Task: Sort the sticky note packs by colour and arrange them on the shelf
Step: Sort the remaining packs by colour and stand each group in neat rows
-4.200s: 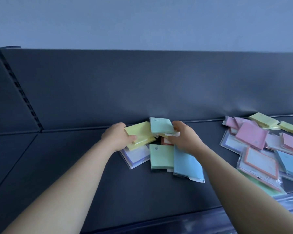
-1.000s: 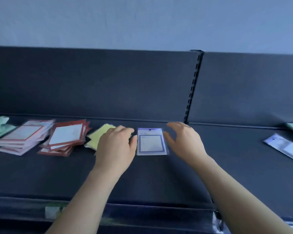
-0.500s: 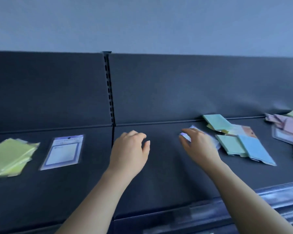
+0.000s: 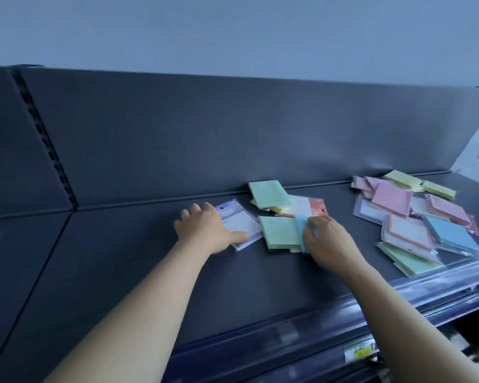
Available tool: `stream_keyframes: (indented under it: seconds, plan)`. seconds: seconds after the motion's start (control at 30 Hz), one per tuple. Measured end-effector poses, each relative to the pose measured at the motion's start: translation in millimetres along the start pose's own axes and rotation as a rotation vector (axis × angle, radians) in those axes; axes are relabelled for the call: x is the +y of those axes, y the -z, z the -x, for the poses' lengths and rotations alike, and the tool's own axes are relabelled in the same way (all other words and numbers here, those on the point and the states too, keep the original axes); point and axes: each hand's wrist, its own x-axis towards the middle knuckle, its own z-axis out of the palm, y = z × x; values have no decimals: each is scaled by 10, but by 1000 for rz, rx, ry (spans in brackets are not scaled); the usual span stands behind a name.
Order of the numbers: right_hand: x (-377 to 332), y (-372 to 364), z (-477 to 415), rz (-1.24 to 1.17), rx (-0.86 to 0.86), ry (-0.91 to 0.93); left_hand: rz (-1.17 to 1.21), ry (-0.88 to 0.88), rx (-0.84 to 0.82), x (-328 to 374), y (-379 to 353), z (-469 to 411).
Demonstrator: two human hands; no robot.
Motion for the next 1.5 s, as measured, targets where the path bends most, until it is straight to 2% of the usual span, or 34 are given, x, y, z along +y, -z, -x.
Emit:
stream_keyframes:
  seconds: [0.17,0.27,0.43,0.57,0.67,0.83,1.0,1.23,1.5]
  plan:
    - [146,-43,-1,-8,9,78,112,61,-143,59,87,-116]
    - [182,-39,4,-37,13,103,172,106,-154,57,90,-148]
    - [199,32,-132,-79,-10,101,412,120,-53,16,31,-62]
    - [24,92,-404,-211,12,68,625,101,60,-116,76,-8]
    - [-215,72,-606,-228,-17,54,684,85,123,-229,62,19]
    - [-481,-108,-875,-72,-126,5,771,89,174,-263,7,120]
    - [-585,-151,-881,-62,-13,77,783,140,182,-340,-7,117]
    - [-894,-133,-676,-370,-31,137,772,160,295,-712,151,305]
    - [-1793,-268,-191,-604,-103,317,892,284,523,-1626,429,716]
